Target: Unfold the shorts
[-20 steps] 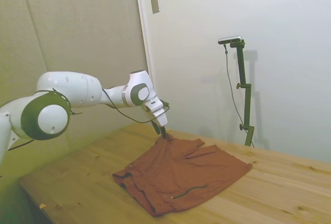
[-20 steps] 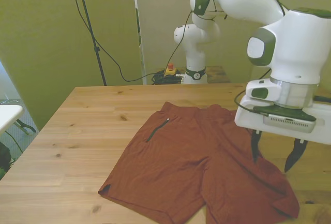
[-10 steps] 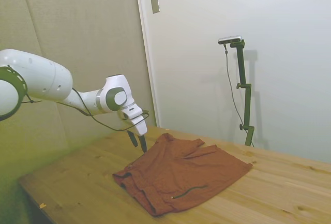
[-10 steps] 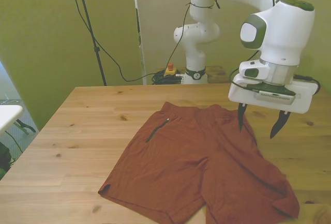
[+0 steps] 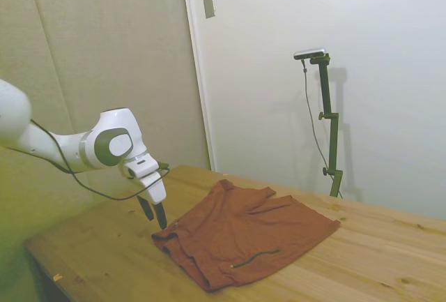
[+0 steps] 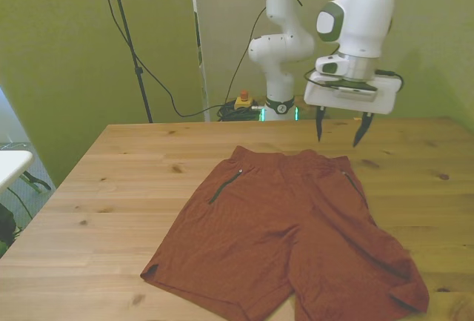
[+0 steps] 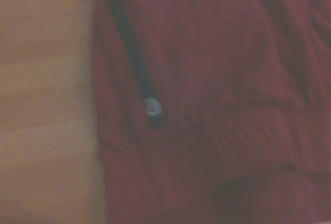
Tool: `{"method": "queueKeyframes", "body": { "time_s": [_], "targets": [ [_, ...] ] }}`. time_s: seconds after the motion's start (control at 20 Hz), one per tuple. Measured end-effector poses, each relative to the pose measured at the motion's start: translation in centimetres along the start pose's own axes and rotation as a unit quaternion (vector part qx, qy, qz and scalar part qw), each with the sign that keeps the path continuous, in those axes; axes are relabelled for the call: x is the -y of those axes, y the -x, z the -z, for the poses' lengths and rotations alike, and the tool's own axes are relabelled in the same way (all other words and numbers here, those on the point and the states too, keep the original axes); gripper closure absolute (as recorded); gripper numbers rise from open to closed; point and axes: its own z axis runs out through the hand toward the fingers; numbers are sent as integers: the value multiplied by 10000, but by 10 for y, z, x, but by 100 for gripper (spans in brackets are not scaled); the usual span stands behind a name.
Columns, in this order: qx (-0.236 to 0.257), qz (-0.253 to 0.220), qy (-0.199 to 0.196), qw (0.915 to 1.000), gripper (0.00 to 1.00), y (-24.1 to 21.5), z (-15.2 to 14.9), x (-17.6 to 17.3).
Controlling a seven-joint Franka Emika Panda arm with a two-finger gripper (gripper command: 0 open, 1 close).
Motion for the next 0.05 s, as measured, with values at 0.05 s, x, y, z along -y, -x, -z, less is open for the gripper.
{"method": "queueKeyframes", "body": {
  "time_s": [0.05],
  "targets": [
    [3,-115,29,9999,0,-6,-2,-22]
  ]
}}
